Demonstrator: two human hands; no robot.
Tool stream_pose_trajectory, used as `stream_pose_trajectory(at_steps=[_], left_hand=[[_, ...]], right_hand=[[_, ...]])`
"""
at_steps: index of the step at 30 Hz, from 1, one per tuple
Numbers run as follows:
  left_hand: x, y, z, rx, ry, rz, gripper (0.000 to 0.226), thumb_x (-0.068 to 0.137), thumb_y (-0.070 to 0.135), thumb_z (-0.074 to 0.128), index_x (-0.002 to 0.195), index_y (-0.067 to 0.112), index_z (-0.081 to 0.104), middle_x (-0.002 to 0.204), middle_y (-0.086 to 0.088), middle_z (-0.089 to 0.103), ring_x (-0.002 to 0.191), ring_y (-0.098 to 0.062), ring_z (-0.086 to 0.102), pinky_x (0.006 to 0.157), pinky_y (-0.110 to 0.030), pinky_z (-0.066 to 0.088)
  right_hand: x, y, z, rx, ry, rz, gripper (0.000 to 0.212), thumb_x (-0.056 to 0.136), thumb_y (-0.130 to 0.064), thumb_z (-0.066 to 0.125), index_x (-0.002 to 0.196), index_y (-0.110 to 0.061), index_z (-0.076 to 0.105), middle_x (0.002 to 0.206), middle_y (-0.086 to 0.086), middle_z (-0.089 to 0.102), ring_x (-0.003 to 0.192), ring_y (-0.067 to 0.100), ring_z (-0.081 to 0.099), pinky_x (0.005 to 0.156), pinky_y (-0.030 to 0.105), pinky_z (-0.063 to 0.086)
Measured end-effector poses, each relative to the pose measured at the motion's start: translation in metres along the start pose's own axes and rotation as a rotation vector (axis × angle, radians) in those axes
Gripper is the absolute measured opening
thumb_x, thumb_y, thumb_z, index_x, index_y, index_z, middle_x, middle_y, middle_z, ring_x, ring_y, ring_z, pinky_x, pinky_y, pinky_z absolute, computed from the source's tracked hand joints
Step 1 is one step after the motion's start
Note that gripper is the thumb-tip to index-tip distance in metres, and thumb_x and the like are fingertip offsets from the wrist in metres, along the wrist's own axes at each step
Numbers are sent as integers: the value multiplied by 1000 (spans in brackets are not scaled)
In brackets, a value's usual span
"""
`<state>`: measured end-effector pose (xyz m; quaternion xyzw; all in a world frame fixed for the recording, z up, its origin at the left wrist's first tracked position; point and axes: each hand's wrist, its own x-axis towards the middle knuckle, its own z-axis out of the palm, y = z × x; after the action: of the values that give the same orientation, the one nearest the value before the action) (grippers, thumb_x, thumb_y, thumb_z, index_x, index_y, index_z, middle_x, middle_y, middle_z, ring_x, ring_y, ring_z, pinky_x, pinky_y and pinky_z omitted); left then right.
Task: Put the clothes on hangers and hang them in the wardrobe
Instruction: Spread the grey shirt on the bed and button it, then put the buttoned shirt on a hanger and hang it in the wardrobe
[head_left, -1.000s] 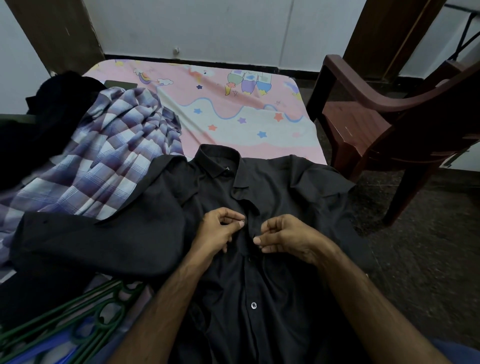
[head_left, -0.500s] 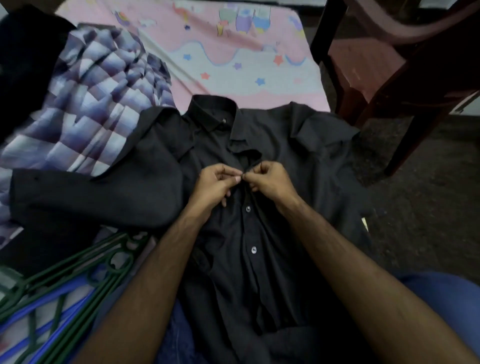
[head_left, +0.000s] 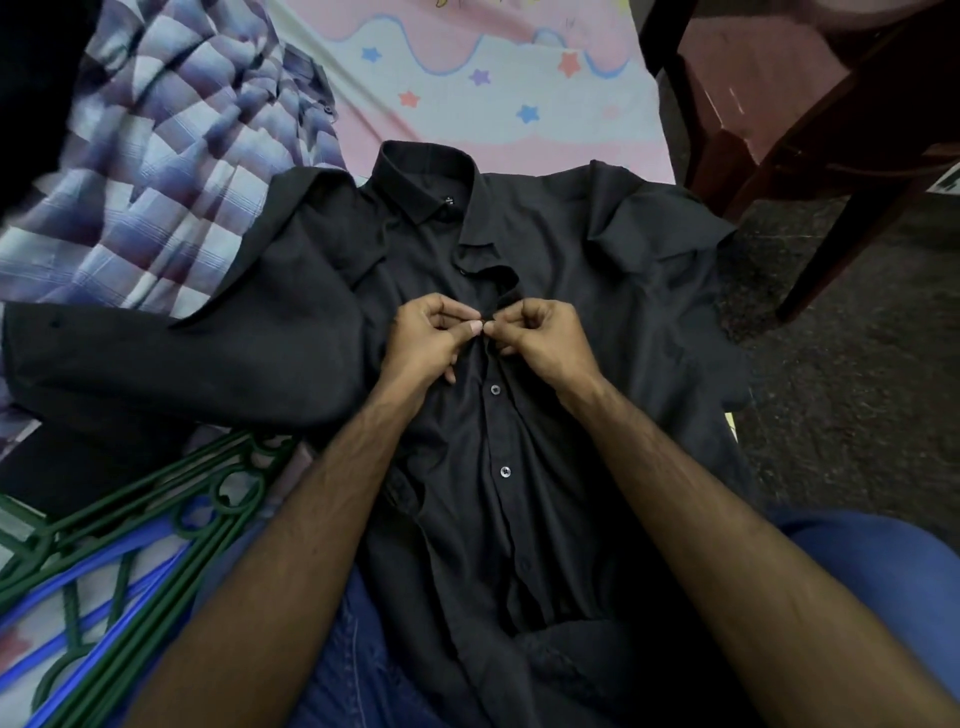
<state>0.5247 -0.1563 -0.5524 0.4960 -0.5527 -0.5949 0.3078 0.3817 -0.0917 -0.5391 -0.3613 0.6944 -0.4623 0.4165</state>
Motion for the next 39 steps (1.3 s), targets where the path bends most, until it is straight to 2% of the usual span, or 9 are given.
stream_pose_trajectory(at_steps=[4,8,12,16,24,27,30,34,39], left_hand=[[-1,1,1,-20,10,-8,7,86,5,74,88,10,69,67,-3,62,39,-5,43,33,-21,39],[-2,3,-1,-26,-28,11,5,89,8,71,90,12,73,62,0,64,41,-8,44,34,-23,41],[-3,3,-4,2,-52,58,4,88,18,74,89,15,74,75,-13,71,42,-12,48,35,-24,41],[-1,-3,0,132,41,99,10,87,15,75,83,19,67,71,3,68,39,-14,49,37,-26,40],[-6,-4,2,153,52,25,14,89,12,72,89,17,59,72,0,64,40,-12,52,36,-24,40],[-23,8,-10,226,-46,36,14,90,4,69,95,13,59,78,-6,65,48,-11,62,39,-27,48],[-58,26,-51,421,-78,202,8,92,6,66,96,13,67,86,0,70,69,-9,69,59,-20,54],[-136,20,-142,626,230,495,9,92,12,59,94,14,67,93,3,64,85,-12,63,80,-24,50],[-216,-30,-227,1187,296,249,40,82,47,50,107,18,64,100,-4,63,90,-32,63,76,-46,54]], right_hand=[[0,-2,-6,125,-80,25,8,93,-1,66,89,-1,73,80,10,73,70,13,68,68,22,57],[2,-2,-5,76,-60,23,7,85,-3,78,86,0,72,75,9,72,63,9,66,62,20,56],[4,1,-2,-8,-18,4,14,82,-13,82,82,-3,72,72,5,73,63,10,67,60,22,54],[4,2,-2,-38,-36,10,14,82,-13,83,82,-5,72,72,2,73,63,8,67,61,21,53],[3,-1,-2,-28,-88,32,9,87,-4,73,80,-8,68,70,2,67,60,4,60,60,20,49],[0,-9,-1,-131,-84,43,28,98,-19,60,74,-10,70,68,4,70,59,7,60,65,27,48],[-16,-25,2,-440,-114,-23,48,101,-42,52,66,-15,70,64,0,69,58,7,61,66,28,48],[-48,-41,31,-565,-250,-208,45,101,-44,54,68,-17,67,67,-1,69,63,11,64,68,34,50],[-80,-72,89,-627,-527,-455,30,100,-33,60,77,-17,70,71,-7,71,68,6,66,69,28,51]])
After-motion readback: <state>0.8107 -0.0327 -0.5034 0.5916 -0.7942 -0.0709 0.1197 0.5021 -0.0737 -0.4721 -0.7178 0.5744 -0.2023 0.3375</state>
